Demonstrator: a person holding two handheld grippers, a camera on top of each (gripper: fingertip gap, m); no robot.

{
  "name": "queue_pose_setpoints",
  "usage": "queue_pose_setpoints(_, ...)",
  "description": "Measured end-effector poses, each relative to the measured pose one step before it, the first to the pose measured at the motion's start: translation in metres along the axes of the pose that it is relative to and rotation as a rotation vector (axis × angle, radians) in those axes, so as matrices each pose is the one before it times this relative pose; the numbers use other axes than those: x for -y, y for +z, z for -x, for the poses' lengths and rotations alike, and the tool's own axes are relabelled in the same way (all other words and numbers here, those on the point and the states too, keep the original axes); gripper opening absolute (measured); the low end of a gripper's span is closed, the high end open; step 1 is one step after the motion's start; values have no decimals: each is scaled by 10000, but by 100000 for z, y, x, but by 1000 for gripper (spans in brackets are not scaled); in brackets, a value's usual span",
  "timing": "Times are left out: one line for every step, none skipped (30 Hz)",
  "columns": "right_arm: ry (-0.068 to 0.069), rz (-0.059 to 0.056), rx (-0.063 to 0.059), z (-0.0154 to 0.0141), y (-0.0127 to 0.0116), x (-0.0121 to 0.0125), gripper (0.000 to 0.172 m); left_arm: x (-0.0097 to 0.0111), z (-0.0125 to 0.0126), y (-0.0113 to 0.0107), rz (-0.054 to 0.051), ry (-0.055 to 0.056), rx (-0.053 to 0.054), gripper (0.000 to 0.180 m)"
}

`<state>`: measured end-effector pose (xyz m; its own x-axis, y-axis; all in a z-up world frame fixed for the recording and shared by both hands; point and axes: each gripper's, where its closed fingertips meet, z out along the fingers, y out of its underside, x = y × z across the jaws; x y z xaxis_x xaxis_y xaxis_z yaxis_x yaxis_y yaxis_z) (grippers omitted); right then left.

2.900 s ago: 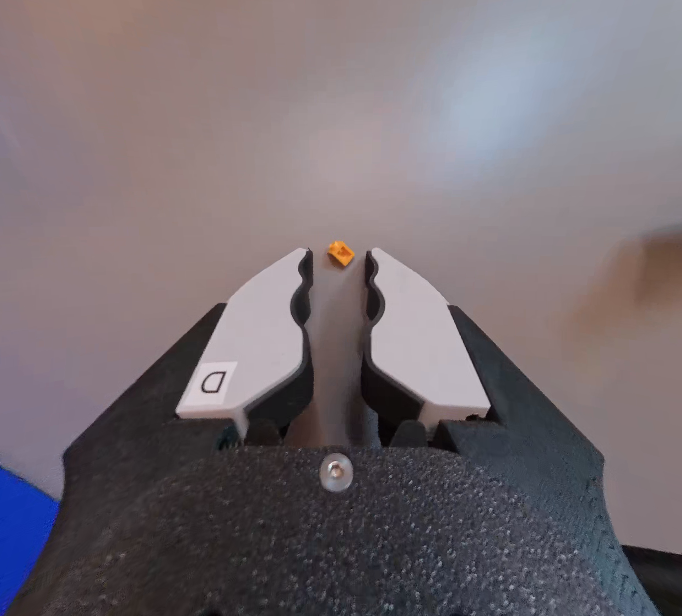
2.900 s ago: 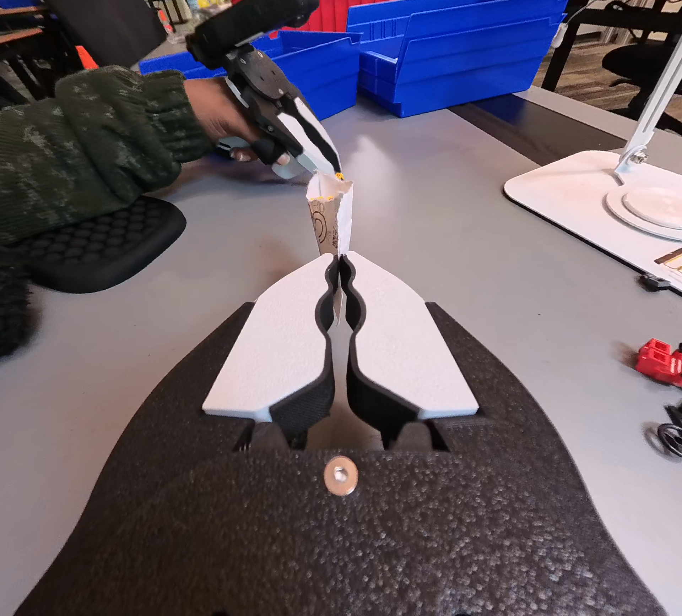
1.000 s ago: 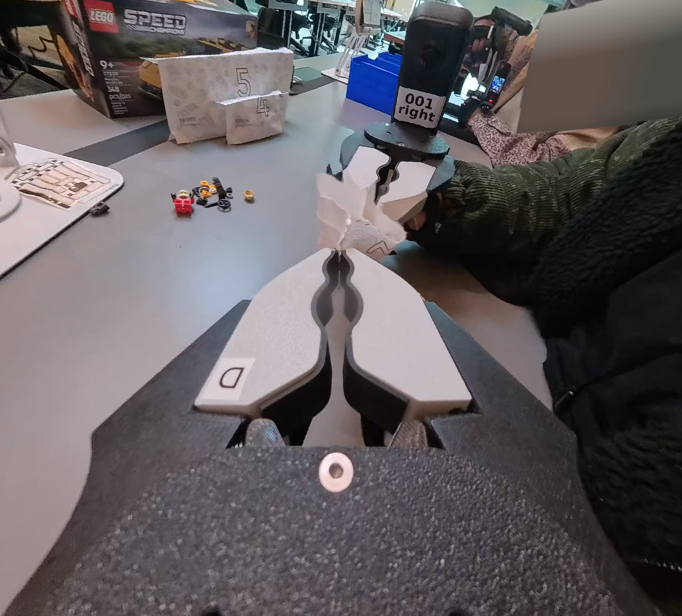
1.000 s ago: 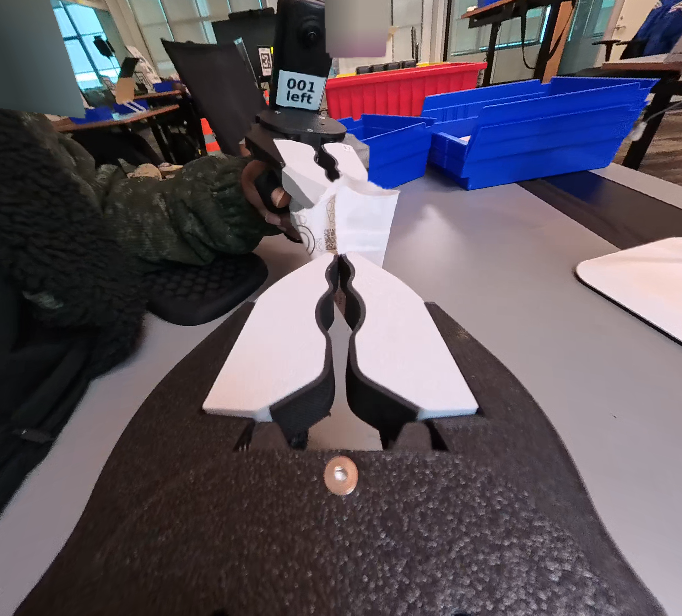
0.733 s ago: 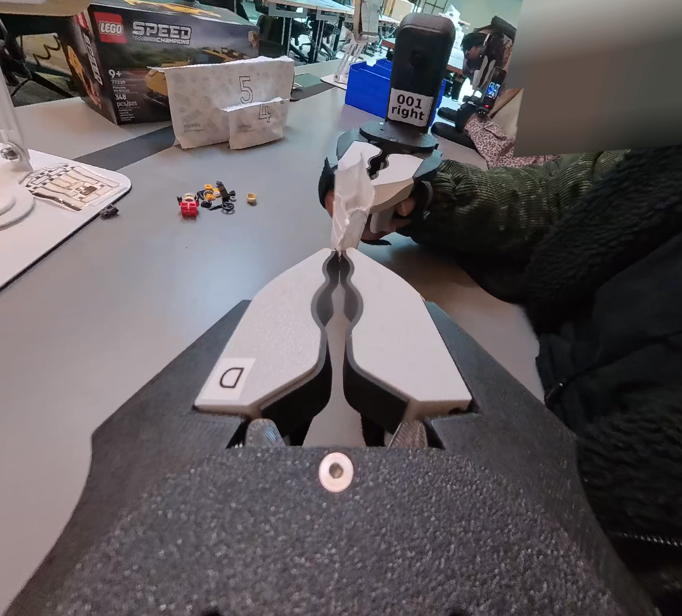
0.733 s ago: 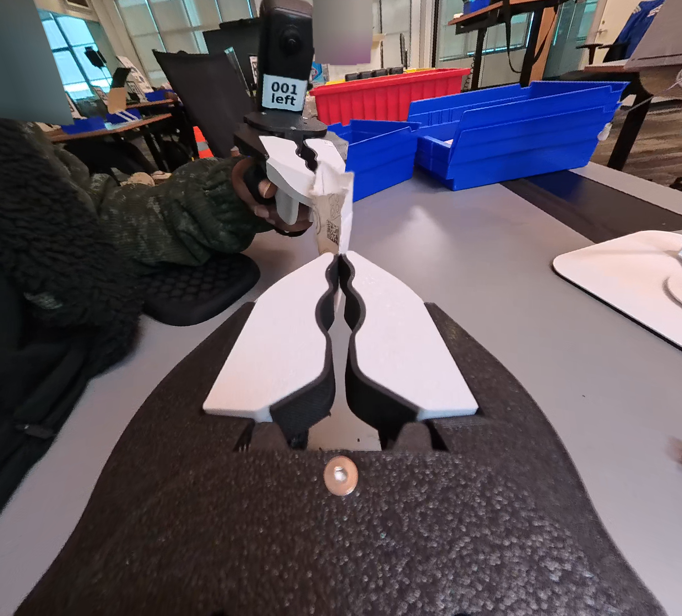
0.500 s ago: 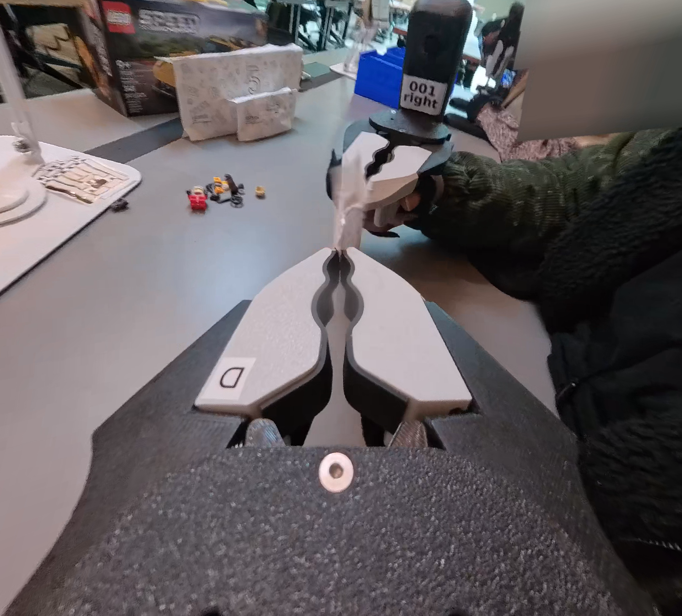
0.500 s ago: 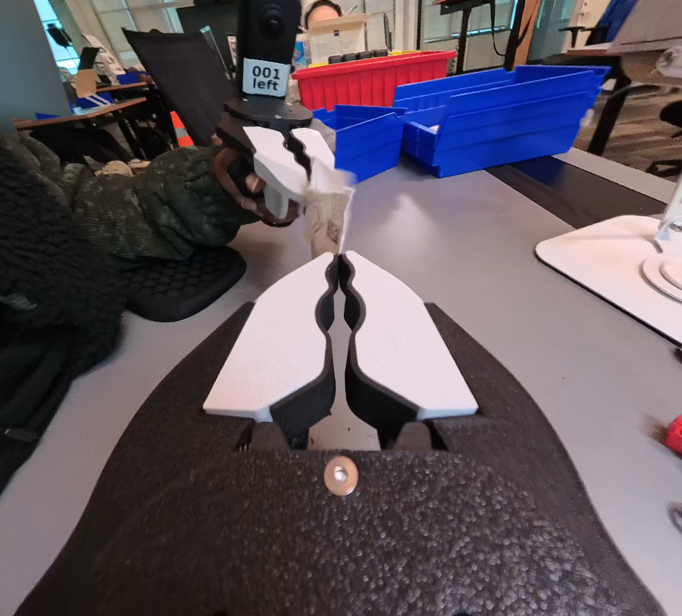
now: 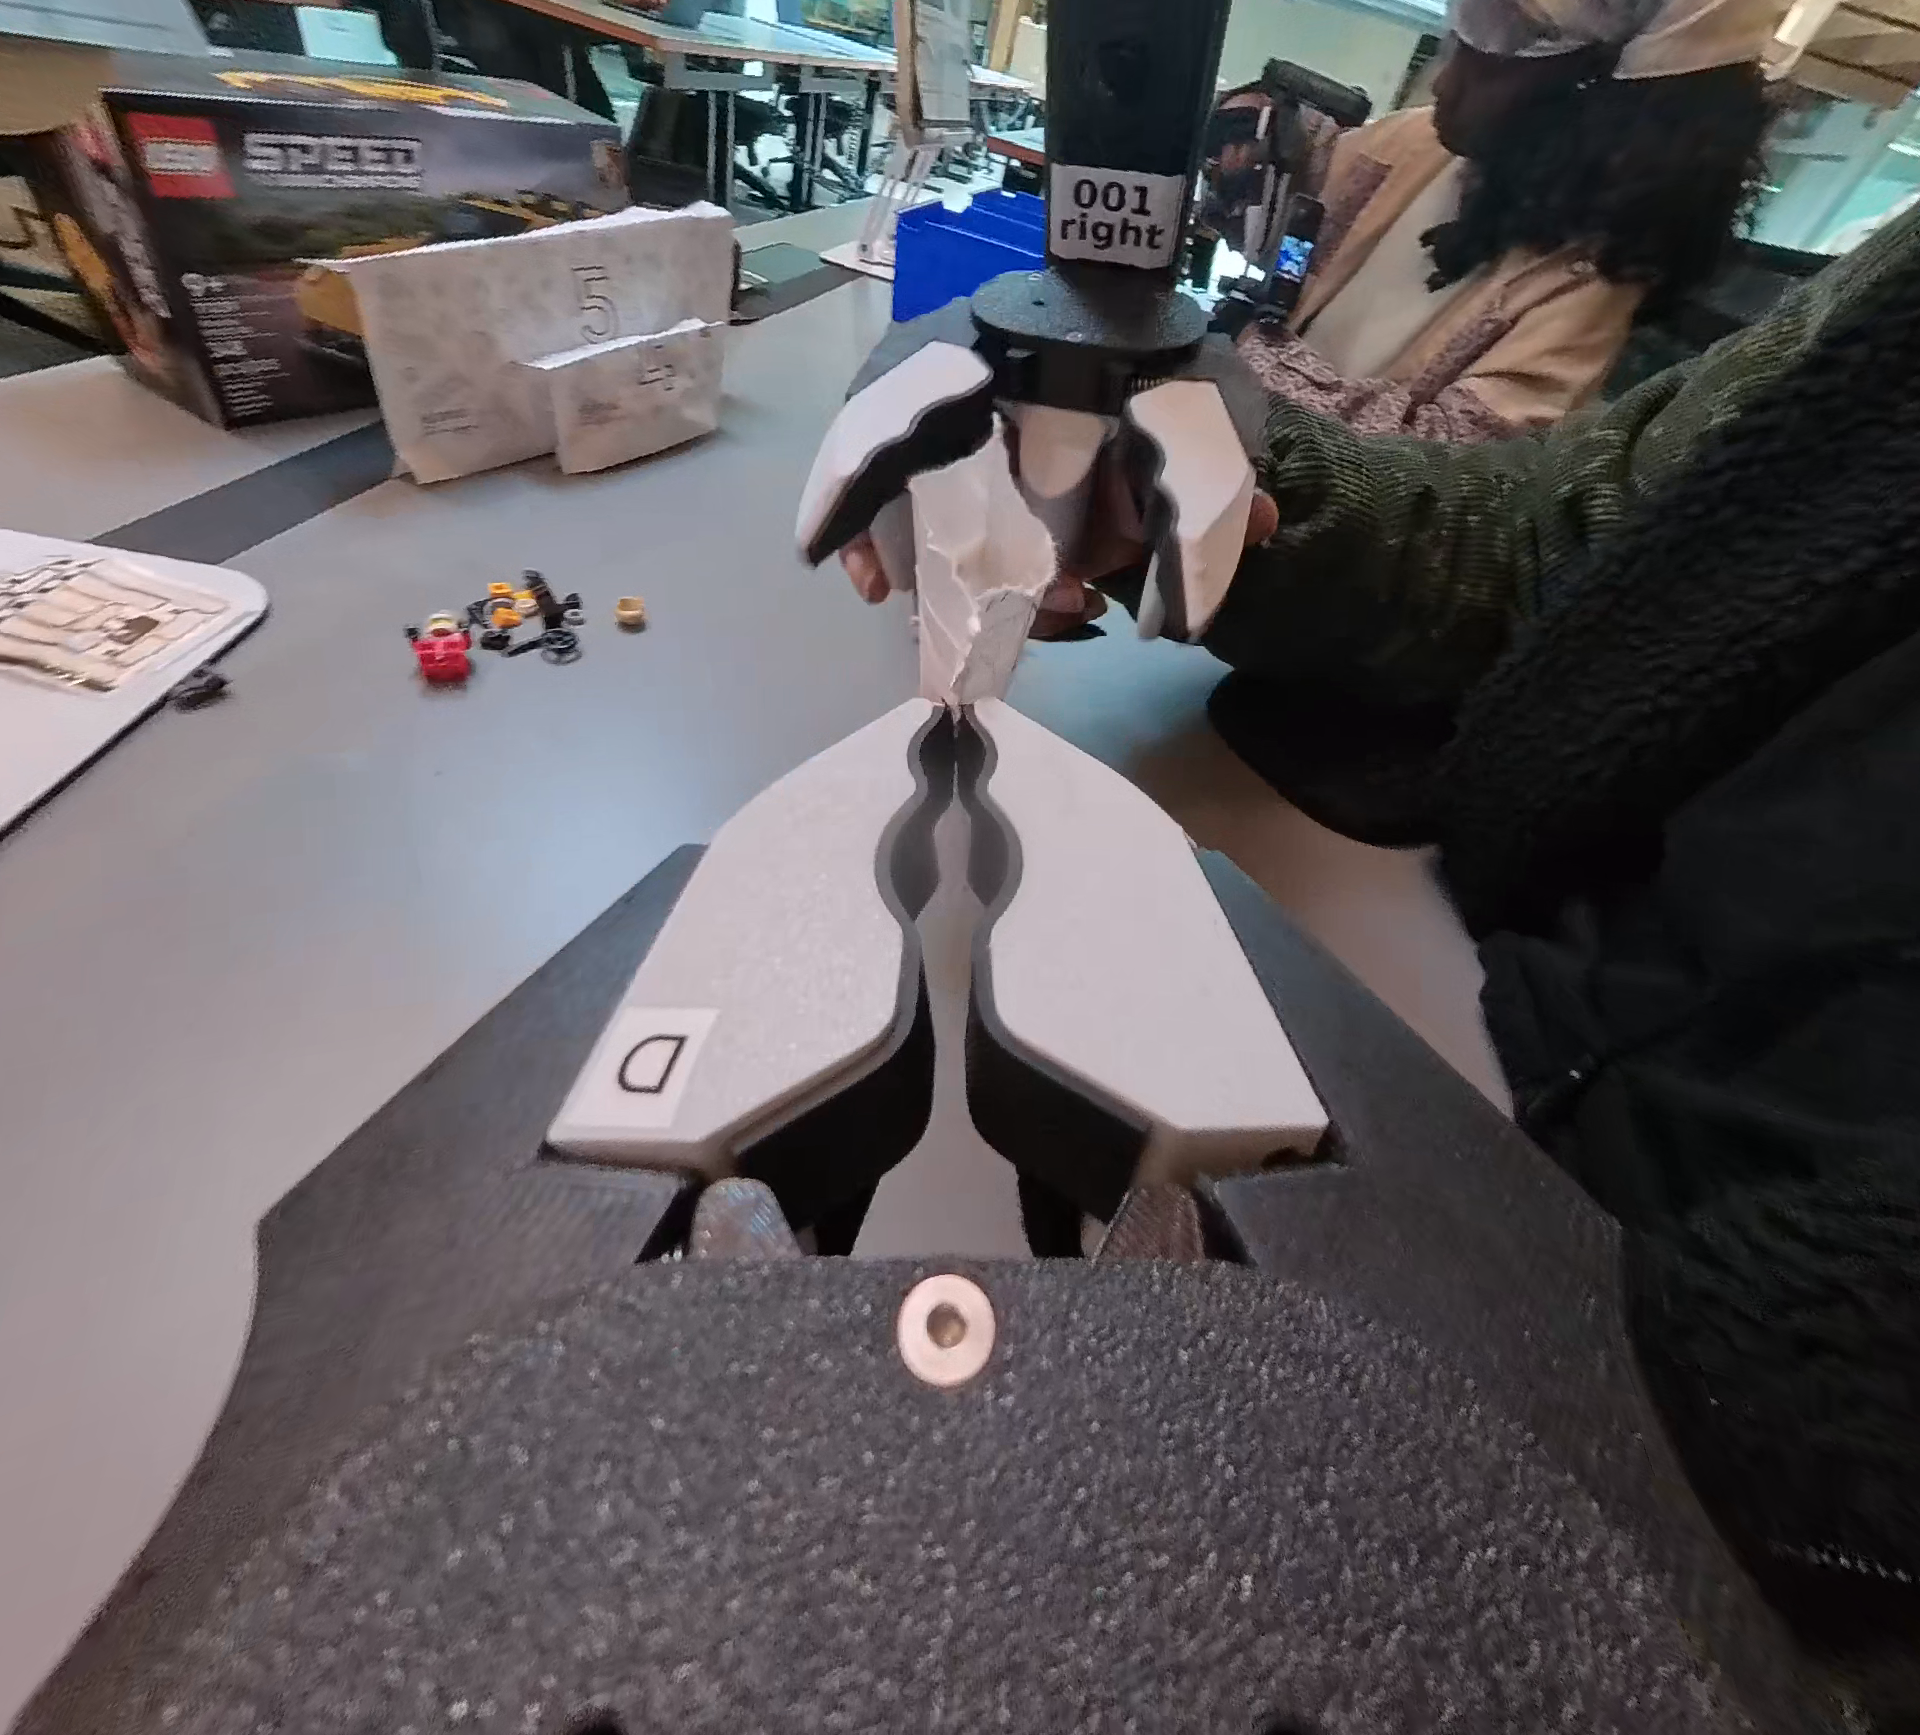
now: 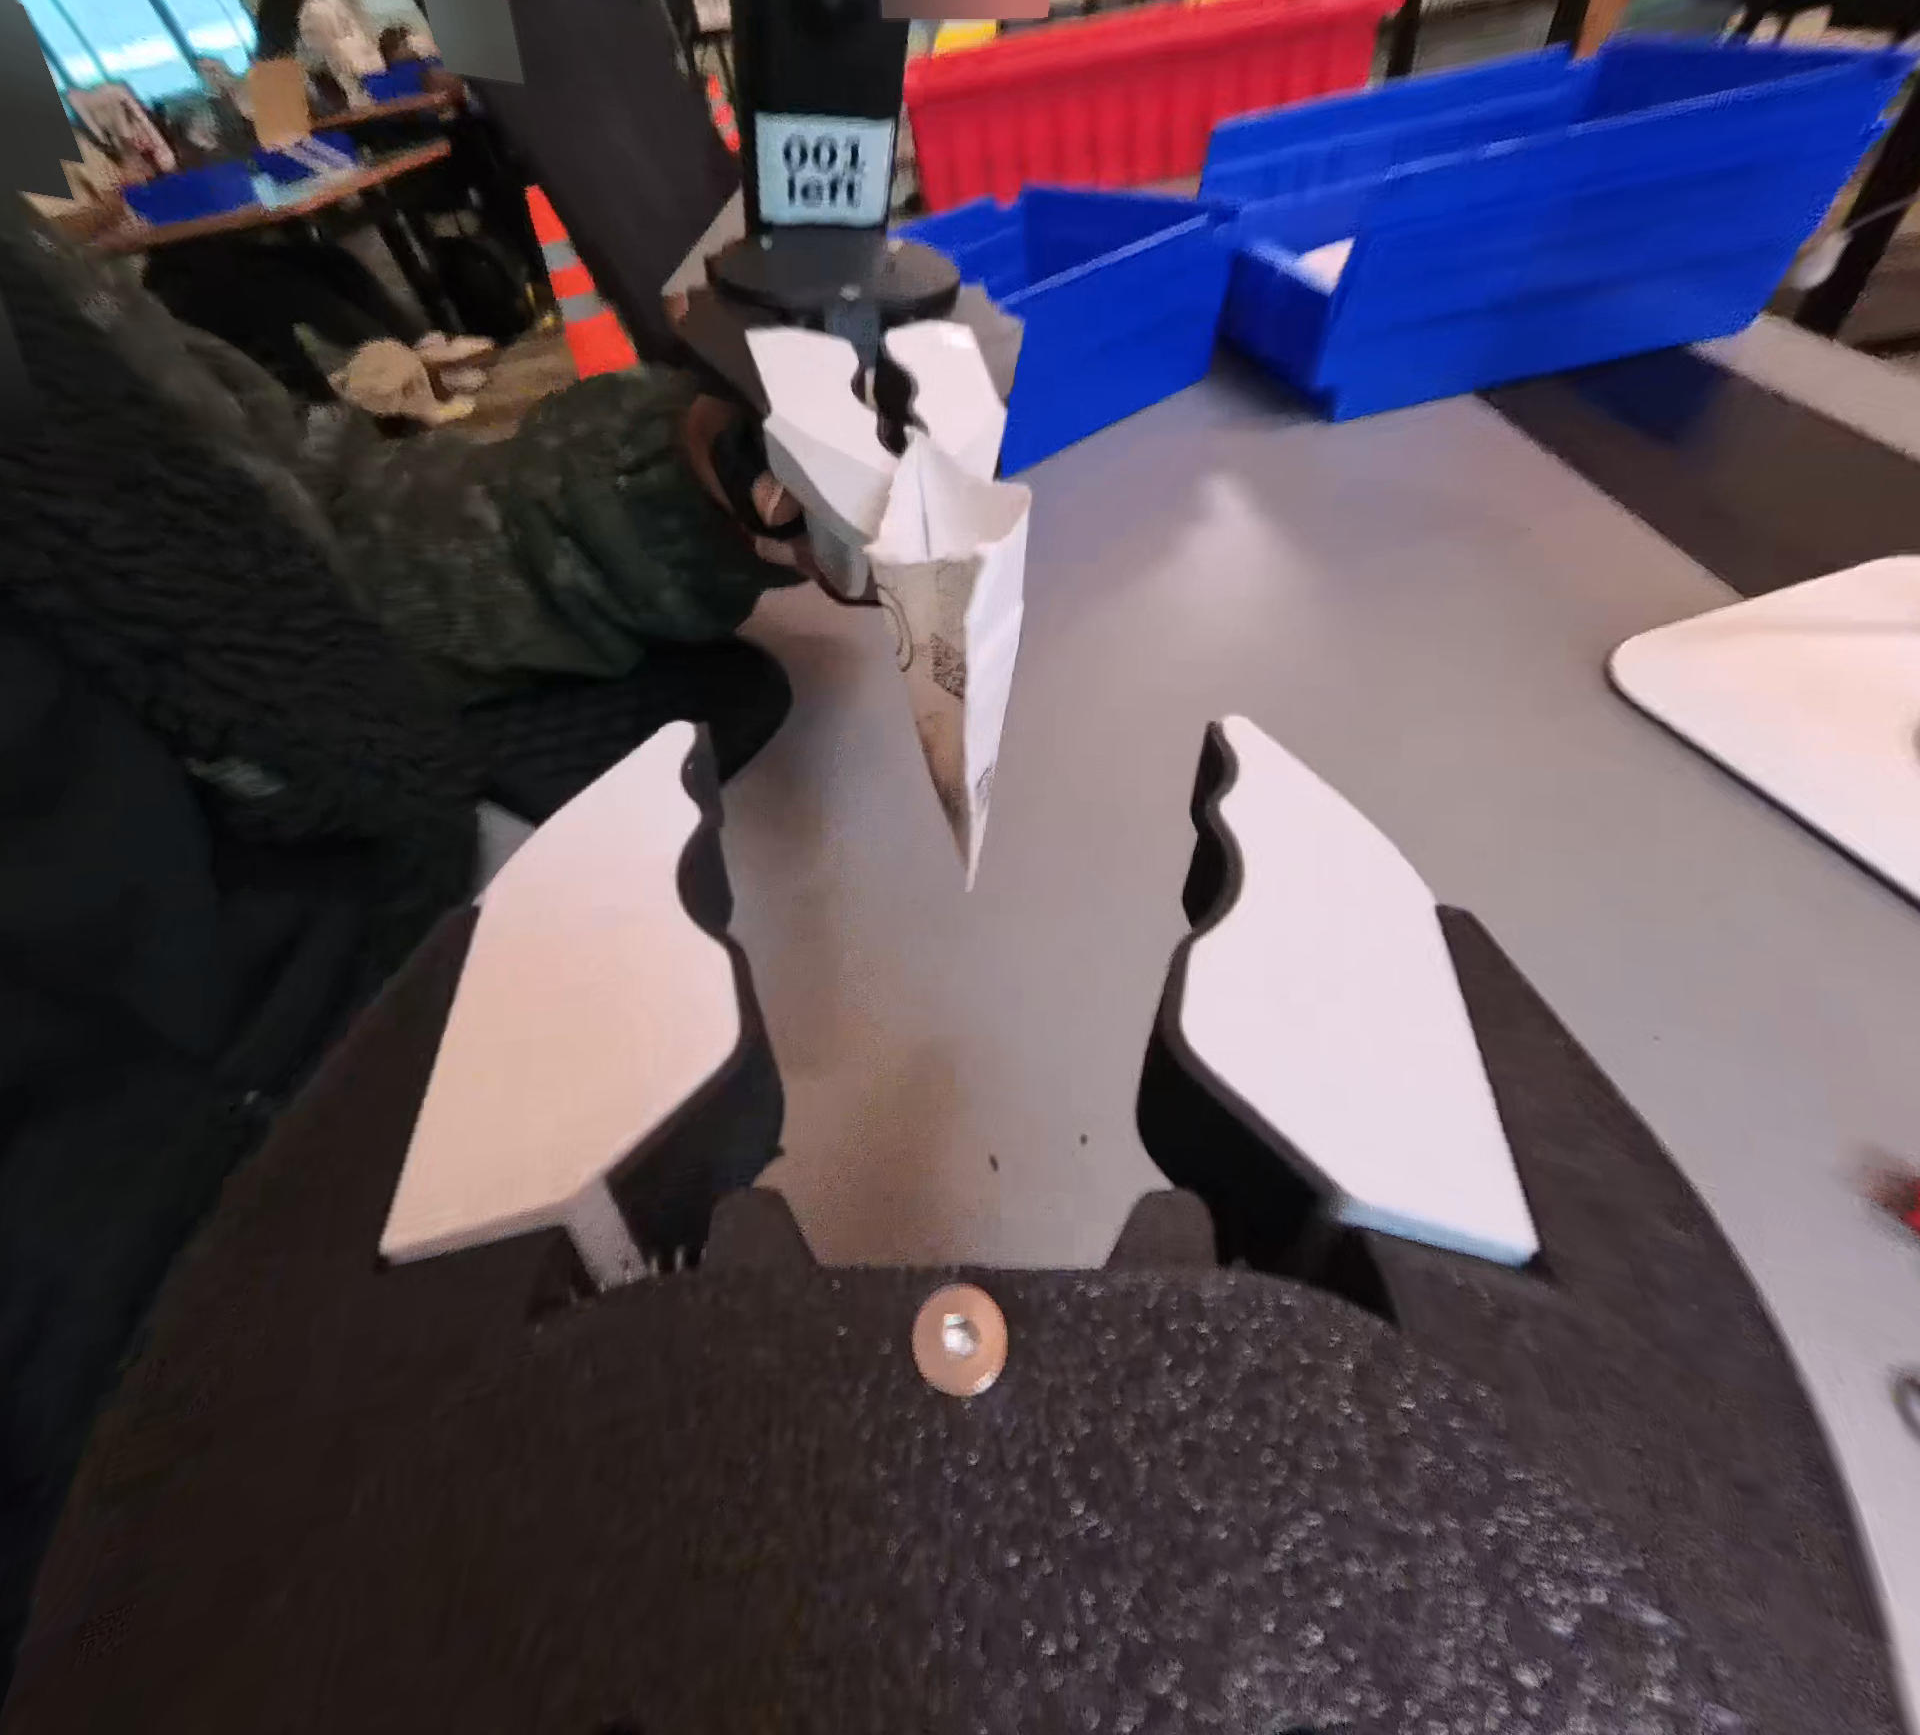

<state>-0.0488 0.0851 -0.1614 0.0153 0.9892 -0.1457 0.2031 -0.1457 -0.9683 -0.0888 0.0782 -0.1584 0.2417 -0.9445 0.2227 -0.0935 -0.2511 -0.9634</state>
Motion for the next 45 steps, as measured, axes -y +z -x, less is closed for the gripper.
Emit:
queue_pose_setpoints(-178,295,-41,357,317,-430,79,-97,-450,484,63,27,-175,1)
queue_pose_setpoints(-314,105,-167,280,158,-136,58,-184,-392,460,147,76,-140,1)
queue_pose_setpoints(-197,-138,-203,183,-84,217,33,-168,-292,333,135,112,-63,1)
queue_pose_setpoints(-129,-132,-131,122,-365,213,5,-56,-267,155,50,69,-79,1)
queue_pose_setpoints(-39,-72,153,406,-405,101,1,24,-359,116,18,-14,-163,1)
queue_pose_setpoints(149,17,119,343,-284,-63,0,-54,-310,207,68,23,-96,1)
queue_pose_setpoints(74,-3,-23,211,-198,-136,0,-96,-156,191,44,93,5,1)
queue_pose_setpoints(52,-35,-65,164,-143,-152,0,-76,-125,151,12,36,-7,1)
queue_pose_setpoints(141,-105,-13,212,-110,-77,0,28,-164,94,-70,11,-59,1)
queue_pose_setpoints(183,-131,70,263,-129,-61,0,116,-235,46,-138,30,-110,1)
queue_pose_setpoints(117,-162,48,233,-181,-29,0,247,-21,22,-222,57,36,12)
queue_pose_setpoints(33,-176,-22,173,-179,0,0,188,43,142,-135,31,78,28)
queue_pose_setpoints(-44,-119,-48,161,-131,-24,0,-61,-229,327,70,40,-73,35)
queue_pose_setpoints(-134,-35,-59,189,-17,-127,0,-95,-305,468,110,169,-36,30)
queue_pose_setpoints(-234,82,-102,130,60,-246,0,-58,-244,551,119,258,52,21)
queue_pose_setpoints(-309,147,-118,103,99,-316,0,-194,-273,487,244,221,-10,6)
queue_pose_setpoints(-234,14,-148,-67,-50,-137,0,-104,112,281,206,22,141,3)
queue_pose_setpoints(-50,-139,-12,-33,-167,55,0,74,-60,113,57,-120,-66,1)
queue_pose_setpoints(55,-117,95,45,-139,60,0,36,-134,73,46,-122,-93,2)
queue_pose_setpoints(47,-14,68,45,-58,-39,0,-88,-34,58,56,97,14,2)
queue_pose_setpoints(17,94,-5,38,-29,-117,0,-145,5,66,43,209,67,1)
queue_pose_setpoints(-40,165,-26,76,-28,-134,2,-164,-84,40,50,96,-27,1)
queue_pose_setpoints(-56,183,-107,23,-48,-86,13,-201,38,1,85,113,65,2)
queue_pose_setpoints(-75,157,-89,83,-62,24,25,-166,19,8,47,257,94,2)
queue_pose_setpoints(-180,174,-67,185,-73,16,27,-143,-191,78,57,217,-49,2)
queue_pose_setpoints(-373,219,-142,177,-63,-117,16,-43,-306,167,-19,243,-100,2)
queue_pose_setpoints(-520,236,-328,-31,-80,-224,0,-181,-255,266,97,242,-85,2)
queue_pose_setpoints(-530,192,-248,58,-110,-242,0,-129,-28,198,57,338,36,2)
queue_pose_setpoints(-355,118,-129,120,-147,-156,0,-66,-65,159,-6,296,-59,2)
queue_pose_setpoints(-444,112,-206,18,-125,-166,0,-95,17,187,12,290,-27,1)
queue_pose_setpoints(-708,244,-340,-140,-53,-369,0,-275,191,271,106,479,104,1)
queue_pose_setpoints(-829,339,-411,-211,45,-501,0,-416,292,324,111,591,186,2)
queue_pose_setpoints(-801,246,-379,-164,101,-460,0,-363,222,237,24,480,154,1)
queue_pose_setpoints(-713,156,-257,36,155,-423,0,-453,49,176,67,221,-2,1)
queue_pose_setpoints(-574,159,-65,334,232,-506,0,-695,-170,163,253,72,-133,1)
queue_pose_setpoints(-327,186,34,504,304,-568,0,-856,-237,187,381,79,-80,1)
queue_pose_setpoints(-117,82,94,617,314,-481,0,-741,-347,199,313,111,-55,2)
queue_pose_setpoints(82,-2,190,701,315,-399,0,-649,-492,231,273,52,-122,3)
queue_pose_setpoints(145,-19,188,596,283,-355,0,-627,-427,231,287,67,-72,4)
queue_pose_setpoints(82,20,200,456,237,-323,0,-537,-318,179,248,158,-15,4)
queue_pose_setpoints(82,68,292,446,223,-291,0,-484,-253,141,249,174,-18,4)
queue_pose_setpoints(144,92,353,463,222,-286,0,-471,-388,175,291,133,-135,2)
queue_pose_setpoints(184,108,374,504,208,-341,0,-315,-352,143,231,141,-106,1)
queue_pose_setpoints(252,-5,183,233,77,-107,0,-133,-230,51,190,117,-52,1)
queue_pose_setpoints(300,86,242,259,-3,-74,1,-73,-285,31,204,10,-129,1)
